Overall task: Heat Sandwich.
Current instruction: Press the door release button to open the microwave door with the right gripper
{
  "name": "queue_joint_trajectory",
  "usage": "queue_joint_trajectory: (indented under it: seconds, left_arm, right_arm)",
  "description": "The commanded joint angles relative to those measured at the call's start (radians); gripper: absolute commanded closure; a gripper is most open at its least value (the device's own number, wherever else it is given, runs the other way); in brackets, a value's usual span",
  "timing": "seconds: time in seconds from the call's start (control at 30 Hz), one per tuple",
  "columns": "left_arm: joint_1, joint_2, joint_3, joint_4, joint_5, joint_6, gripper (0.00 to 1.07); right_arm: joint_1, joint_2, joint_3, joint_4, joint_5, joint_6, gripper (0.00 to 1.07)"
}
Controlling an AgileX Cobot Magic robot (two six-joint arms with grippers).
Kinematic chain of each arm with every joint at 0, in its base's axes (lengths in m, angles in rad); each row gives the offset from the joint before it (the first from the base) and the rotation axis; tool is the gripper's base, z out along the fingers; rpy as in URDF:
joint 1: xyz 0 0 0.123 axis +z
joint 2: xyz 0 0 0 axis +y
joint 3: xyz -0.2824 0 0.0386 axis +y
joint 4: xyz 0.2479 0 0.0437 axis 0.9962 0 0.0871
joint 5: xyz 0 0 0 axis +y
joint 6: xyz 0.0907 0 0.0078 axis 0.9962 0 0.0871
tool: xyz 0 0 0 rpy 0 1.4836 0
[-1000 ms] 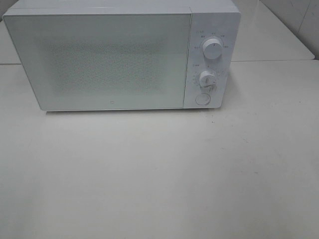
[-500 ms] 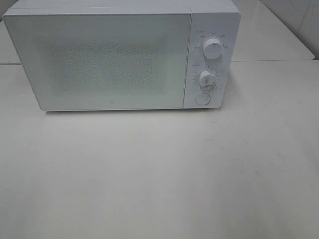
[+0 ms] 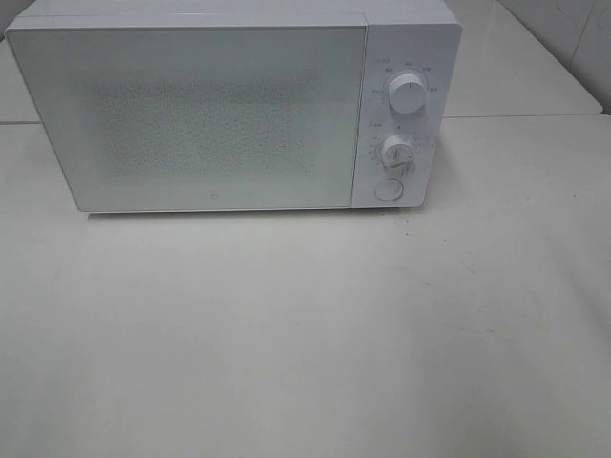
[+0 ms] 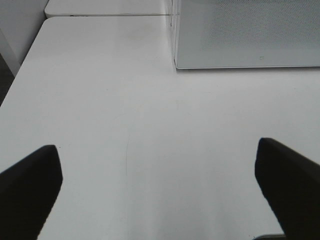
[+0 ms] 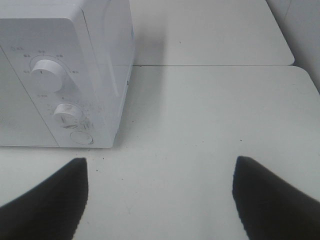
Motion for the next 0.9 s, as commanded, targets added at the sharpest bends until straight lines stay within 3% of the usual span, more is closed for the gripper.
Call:
queue_joint_trajectory:
  seconds: [0.03, 0.27, 0.4, 0.63, 0.9]
  left_arm:
    - [0.004, -0.027, 0.003, -0.007, -0.013, -0.007, 0.03]
    - [0.004, -0.027, 0.003, -0.007, -0.013, -0.007, 0.03]
    - [0.004, -0.027, 0.003, -0.007, -0.013, -0.007, 0.03]
    - [0.004, -0.027, 0.003, -0.007, -0.013, -0.007, 0.03]
    - [0.004, -0.027, 0.003, -0.007, -0.013, -0.007, 0.03]
  right_arm:
    - [-0.007, 0.06, 0.001, -0.001, -0.071, 0.006, 0.31]
    - [-0.007, 0.157, 0.032, -0.004, -0.238, 0.0, 0.31]
    - [-0.004, 0.236, 0.143, 0.0, -0.562, 0.0, 0.31]
    - [-0.004, 0.312, 0.232, 0.061, -0.807, -0.087, 0.31]
    - [0.004, 0.397, 0.267, 0.147, -0.944, -0.136, 0.31]
